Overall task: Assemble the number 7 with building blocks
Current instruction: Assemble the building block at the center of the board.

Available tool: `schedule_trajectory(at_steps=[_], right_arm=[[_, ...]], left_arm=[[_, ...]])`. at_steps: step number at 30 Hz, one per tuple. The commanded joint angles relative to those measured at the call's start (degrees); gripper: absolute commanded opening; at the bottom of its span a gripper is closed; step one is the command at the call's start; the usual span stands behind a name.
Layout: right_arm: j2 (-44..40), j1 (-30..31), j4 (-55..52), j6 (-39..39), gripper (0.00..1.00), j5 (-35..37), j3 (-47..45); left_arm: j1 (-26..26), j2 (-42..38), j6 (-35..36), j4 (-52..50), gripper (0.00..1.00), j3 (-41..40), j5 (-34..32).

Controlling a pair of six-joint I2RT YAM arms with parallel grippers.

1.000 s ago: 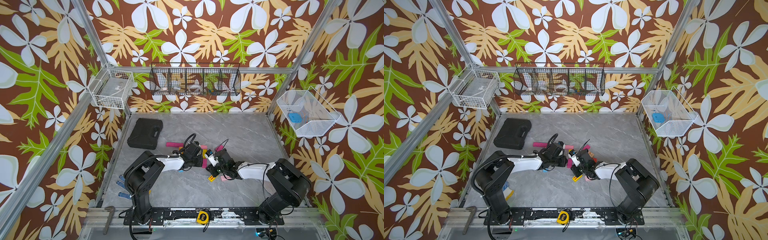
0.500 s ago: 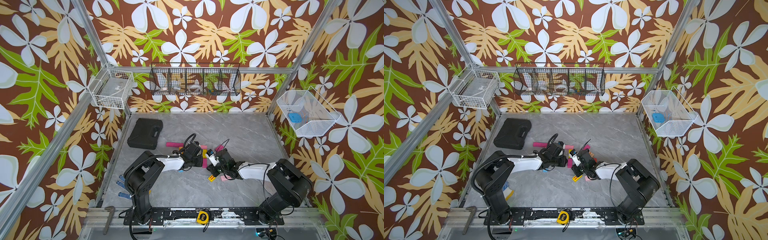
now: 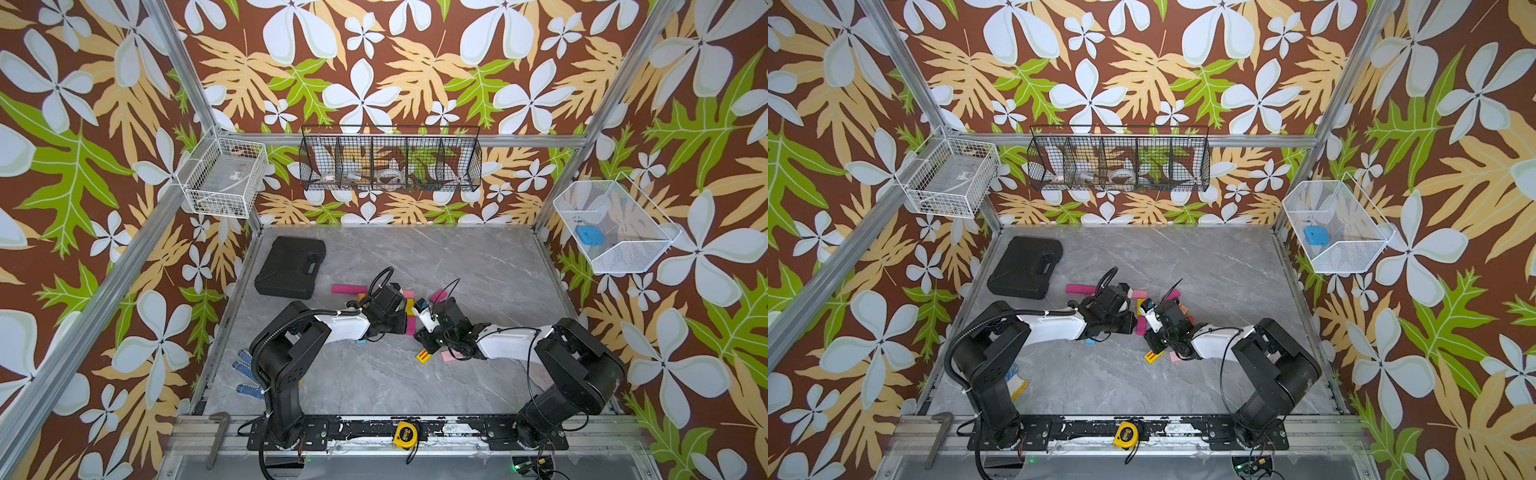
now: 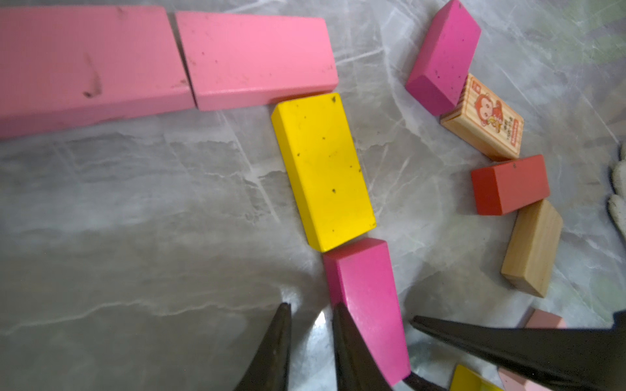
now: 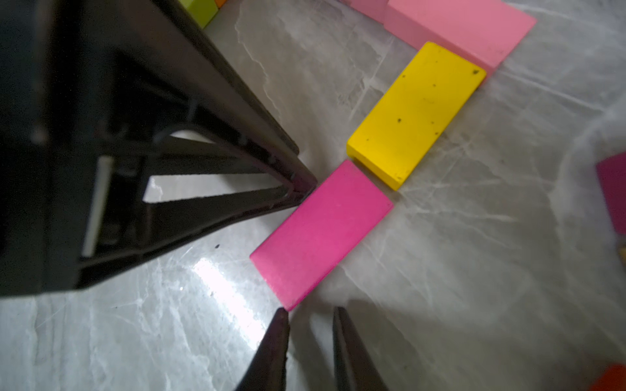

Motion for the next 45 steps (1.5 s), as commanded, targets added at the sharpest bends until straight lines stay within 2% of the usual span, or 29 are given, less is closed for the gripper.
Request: schedule_trajectory(at_steps=[1, 28, 33, 42, 45], right_arm=[[0.19, -0.2, -4.3, 0.43, 0.24, 1.32, -0.35], [0.18, -0.47, -4.28, 0.5, 0.24, 1.32, -0.18], [-3.08, -0.47, -4.67, 1.09, 0.26, 1.01, -0.51], [-12.22, -0.42, -9.91, 8.12, 0.37, 0.91, -2.41], [-14.51, 0.08, -12.76, 12.91, 0.39, 0.73, -4.39]], left_arm=[[-0.17, 0.22, 0.33, -3.39, 0.25, -0.22, -0.36], [-0.17, -2.09, 0.31, -3.66, 0.25, -1.47, -2.38], [-0.17, -5.28, 2.35, -1.55, 0.28, -3.58, -1.84], [-0.17, -12.97, 8.25, 6.8, 0.46, -9.75, 5.83], [-0.17, -14.97, 9.35, 8.52, 0.61, -11.55, 6.98]])
